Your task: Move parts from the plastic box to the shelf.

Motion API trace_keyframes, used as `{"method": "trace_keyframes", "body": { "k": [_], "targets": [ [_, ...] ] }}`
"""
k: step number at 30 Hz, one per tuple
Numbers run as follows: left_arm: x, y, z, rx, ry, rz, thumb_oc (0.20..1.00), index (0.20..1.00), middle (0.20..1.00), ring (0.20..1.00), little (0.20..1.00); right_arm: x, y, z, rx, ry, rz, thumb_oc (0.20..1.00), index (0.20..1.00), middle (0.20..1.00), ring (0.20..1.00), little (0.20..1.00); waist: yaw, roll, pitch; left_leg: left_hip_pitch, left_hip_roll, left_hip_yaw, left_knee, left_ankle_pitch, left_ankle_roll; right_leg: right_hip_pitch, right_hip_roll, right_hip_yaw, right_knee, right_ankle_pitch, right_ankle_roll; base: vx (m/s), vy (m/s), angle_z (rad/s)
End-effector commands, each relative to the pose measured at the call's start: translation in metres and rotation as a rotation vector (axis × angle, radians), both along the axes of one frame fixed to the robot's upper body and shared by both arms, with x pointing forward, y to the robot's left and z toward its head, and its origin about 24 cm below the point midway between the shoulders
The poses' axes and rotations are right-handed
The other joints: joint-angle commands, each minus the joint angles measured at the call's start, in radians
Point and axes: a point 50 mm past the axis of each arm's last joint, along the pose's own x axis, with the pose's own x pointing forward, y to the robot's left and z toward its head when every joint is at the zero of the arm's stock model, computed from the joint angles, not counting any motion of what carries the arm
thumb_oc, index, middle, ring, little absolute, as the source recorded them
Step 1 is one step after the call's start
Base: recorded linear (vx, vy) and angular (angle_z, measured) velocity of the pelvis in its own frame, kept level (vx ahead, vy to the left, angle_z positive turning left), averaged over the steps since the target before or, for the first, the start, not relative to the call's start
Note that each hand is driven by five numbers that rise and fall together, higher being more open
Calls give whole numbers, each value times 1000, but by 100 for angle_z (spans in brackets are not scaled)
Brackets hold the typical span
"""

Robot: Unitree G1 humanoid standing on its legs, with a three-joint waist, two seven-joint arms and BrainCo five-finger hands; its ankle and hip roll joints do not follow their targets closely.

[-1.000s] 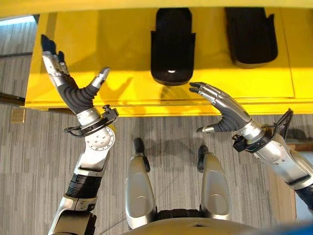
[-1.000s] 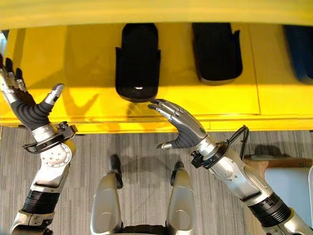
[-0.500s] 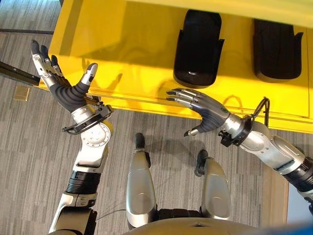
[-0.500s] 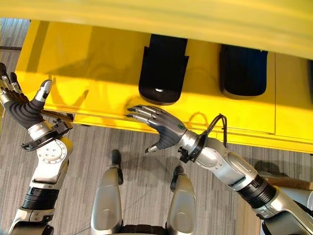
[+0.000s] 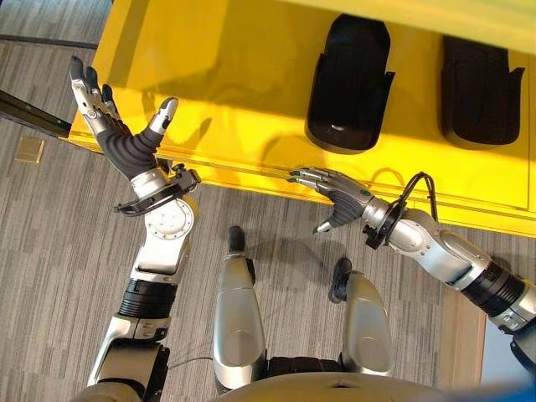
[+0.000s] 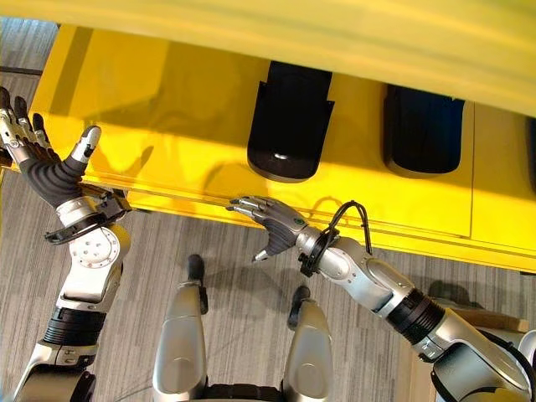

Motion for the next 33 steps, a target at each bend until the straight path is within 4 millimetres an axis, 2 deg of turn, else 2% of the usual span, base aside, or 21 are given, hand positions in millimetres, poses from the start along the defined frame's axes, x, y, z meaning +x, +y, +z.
{"method": "trace_keyframes", "body": {
  "k": [1, 13, 33],
  "targets": [
    [-1, -1, 10, 30, -36, -14, 1000, 1000, 1000, 1000, 1000, 5, 9, 14, 36, -93, 9, 1000, 1000, 1000, 1000, 1000, -11, -8, -20, 30, -104, 56, 2, -109, 103, 22, 128, -33, 89, -86, -102, 0, 0, 0],
    [0, -1, 7, 20, -14, -29, 1000, 1000, 1000, 1000, 1000, 9, -13, 13, -2, -160, -110, 1000, 1000, 1000, 1000, 1000, -32, -6, -15, 32, -101, 67, 10, -116, 107, 6, 128, -24, 104, -86, -100, 0, 0, 0],
    [-1, -1, 0, 28, 33, -59, 1000, 1000, 1000, 1000, 1000, 21, -47, 2, -107, -104, -279, 1000, 1000, 1000, 1000, 1000, -40, -19, -15, 44, -95, 75, 34, -138, 114, 16, 135, -29, 128, -101, -110, 6, -3, 0]
  ]
}}
